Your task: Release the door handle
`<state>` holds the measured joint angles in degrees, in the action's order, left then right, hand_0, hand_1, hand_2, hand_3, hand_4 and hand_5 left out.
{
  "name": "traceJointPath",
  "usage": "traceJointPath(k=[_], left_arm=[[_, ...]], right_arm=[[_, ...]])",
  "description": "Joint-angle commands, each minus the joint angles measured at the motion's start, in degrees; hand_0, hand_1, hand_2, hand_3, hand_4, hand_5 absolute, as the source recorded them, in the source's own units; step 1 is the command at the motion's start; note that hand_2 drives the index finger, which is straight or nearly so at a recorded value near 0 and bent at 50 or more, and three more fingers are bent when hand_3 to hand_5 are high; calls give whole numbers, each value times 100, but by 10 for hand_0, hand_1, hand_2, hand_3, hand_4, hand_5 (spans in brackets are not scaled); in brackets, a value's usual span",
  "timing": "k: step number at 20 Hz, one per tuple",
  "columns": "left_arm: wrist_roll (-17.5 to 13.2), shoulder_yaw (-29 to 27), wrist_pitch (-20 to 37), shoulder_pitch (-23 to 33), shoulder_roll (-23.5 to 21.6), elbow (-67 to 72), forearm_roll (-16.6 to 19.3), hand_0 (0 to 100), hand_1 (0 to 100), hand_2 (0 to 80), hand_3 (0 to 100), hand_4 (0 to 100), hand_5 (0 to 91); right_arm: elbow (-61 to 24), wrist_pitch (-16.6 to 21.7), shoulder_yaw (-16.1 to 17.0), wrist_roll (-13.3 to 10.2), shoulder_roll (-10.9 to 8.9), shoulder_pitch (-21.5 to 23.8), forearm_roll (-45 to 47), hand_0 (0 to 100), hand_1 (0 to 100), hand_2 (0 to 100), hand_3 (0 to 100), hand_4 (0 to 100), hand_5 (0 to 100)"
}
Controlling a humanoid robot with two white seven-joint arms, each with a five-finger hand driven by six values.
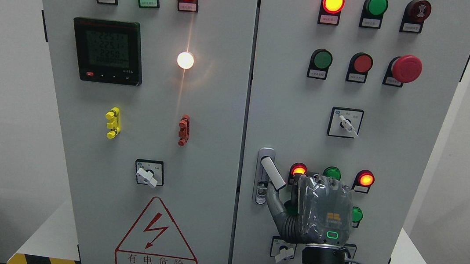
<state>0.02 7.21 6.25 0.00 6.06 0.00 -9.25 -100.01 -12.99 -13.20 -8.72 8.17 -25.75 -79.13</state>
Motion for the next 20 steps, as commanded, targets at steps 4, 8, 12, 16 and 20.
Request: traceJointPath(k=[4,8,12,16,20], left_arm=[[-2,0,-1,-158,0,167,2,120,556,0,0,0,0],[-2,0,-1,-158,0,167,2,120,556,0,0,0,0],[-2,0,-1,-158,0,167,2,120,556,0,0,0,0],[-2,0,-1,-158,0,167,-7,120,556,0,0,0,0],[-2,0,-1,-158,0,167,-7,120,556,0,0,0,0]], right_arm=[[-10,7,2,-7,0,0,21,500,410,969,1000,965,1000],[-10,7,2,-7,0,9,12,502,409,968,1000,965,1000],[-10,-2,2,-7,0,0,12,501,408,967,1000,965,1000],[-19,-2,2,-15,0,9,21,501,407,967,1000,965,1000],[-19,7,2,-15,0,0,21,500,404,967,1000,964,1000]])
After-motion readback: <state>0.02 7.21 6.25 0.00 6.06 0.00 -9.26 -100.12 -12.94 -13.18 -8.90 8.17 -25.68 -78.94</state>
